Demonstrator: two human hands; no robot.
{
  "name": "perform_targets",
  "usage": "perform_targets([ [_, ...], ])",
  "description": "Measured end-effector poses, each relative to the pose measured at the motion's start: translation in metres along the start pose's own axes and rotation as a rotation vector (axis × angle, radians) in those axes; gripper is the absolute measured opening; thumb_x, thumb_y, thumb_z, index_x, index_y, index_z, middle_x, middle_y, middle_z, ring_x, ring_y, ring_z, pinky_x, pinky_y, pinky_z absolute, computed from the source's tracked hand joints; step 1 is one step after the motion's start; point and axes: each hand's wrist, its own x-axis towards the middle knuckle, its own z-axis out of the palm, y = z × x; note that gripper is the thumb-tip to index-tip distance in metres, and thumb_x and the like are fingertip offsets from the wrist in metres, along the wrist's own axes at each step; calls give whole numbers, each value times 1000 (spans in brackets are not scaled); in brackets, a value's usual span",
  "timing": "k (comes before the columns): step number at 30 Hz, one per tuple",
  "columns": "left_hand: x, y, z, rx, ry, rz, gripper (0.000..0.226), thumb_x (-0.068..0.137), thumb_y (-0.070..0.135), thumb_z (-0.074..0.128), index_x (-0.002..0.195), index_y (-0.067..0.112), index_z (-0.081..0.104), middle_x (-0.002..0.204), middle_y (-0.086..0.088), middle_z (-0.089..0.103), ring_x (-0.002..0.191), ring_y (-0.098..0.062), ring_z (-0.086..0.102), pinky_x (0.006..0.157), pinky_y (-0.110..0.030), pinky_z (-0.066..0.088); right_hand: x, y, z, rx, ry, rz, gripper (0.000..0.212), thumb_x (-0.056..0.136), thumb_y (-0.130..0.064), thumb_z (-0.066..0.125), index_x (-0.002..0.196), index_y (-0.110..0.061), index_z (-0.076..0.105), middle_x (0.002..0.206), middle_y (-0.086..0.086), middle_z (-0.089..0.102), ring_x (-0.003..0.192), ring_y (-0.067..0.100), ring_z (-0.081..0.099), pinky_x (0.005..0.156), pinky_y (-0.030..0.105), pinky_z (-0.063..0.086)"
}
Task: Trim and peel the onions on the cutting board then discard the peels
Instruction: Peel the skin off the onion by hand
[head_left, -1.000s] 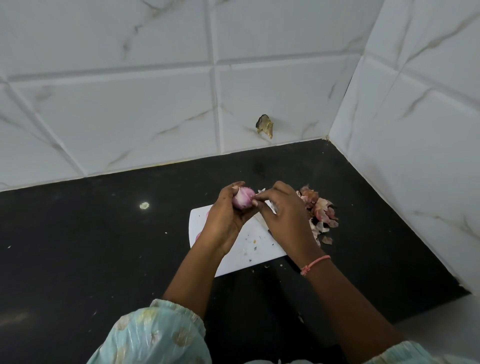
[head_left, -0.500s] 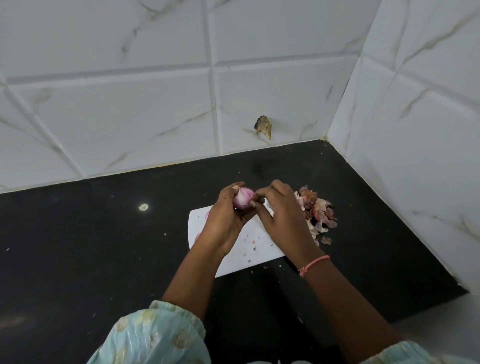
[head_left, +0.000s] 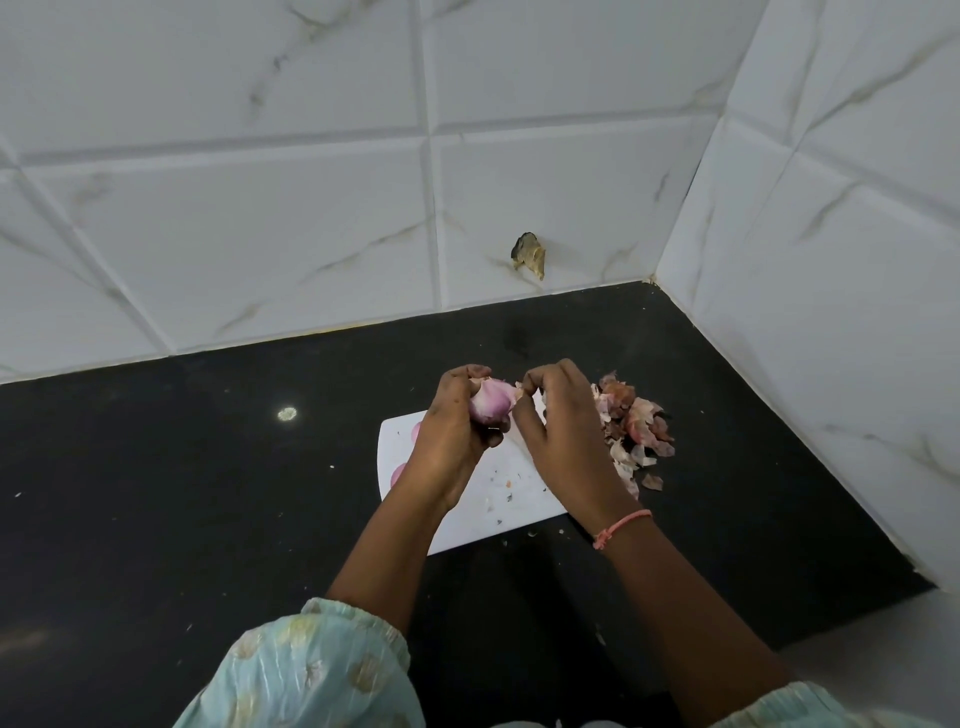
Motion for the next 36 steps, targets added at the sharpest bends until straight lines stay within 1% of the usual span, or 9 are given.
perform_targets([
  [5,2,4,-1,-153,-15,-10,21,102,14,34,104,17,55,99,-18,66,63,-24,54,56,-29,43,9,17,-5,133,19,310,4,94,-17,54,91,-15,52,92,3,54,82,16,52,70,30,46],
  [10,0,8,-2,-304,-99,-66,30,103,21,28,113,9,53,99,-20,70,61,-25,54,54,-27,43,12,14,-12,816,100,839,10,90,-3,56,88,-12,51,84,12,63,55,14,54,44,24,40],
  [14,2,1,2,-409,-50,-216,41,104,28,29,117,1,57,97,-19,70,50,-16,47,44,-22,35,20,51,-24,1248,298,1202,25,98,2,40,81,-11,54,68,8,53,44,11,47,40,20,35],
  [18,5,-4,3,-519,-97,-344,50,105,37,29,109,0,62,99,-15,70,54,-11,42,46,-20,33,25,85,-35,1047,323,1289,23,96,1,46,81,-4,63,67,7,60,59,15,56,61,26,49],
  [23,9,-6,4,-569,-86,-415,54,106,47,37,118,-1,59,110,-20,69,54,-8,49,46,-17,41,13,94,-31,532,157,1003,16,95,-16,58,99,-16,73,98,2,72,86,17,70,74,36,60],
  [27,8,-4,4,-522,-68,-399,57,97,52,52,114,-2,60,104,-21,70,52,-8,55,47,-16,50,5,69,-26,185,209,524,11,92,-18,65,100,-15,71,102,-3,68,94,10,64,85,36,56],
  [29,7,-2,4,-492,-71,-393,65,89,57,58,116,-2,59,97,-19,69,48,-7,56,45,-15,50,7,53,-26,185,161,345,14,93,-28,64,96,-17,72,98,-7,68,94,8,64,86,37,55],
  [33,5,1,6,-402,-121,-353,73,80,67,57,112,2,60,84,-13,66,44,-6,50,39,-14,43,14,20,-30,403,-127,107,31,94,-22,63,125,-23,64,117,-12,67,111,3,62,89,20,53],
  [36,4,3,6,-321,-147,-342,67,89,72,46,98,8,63,71,-6,60,42,-5,45,38,-14,36,19,10,-30,343,-211,-4,27,89,-20,69,116,-21,70,108,-13,69,102,7,63,84,20,50],
])
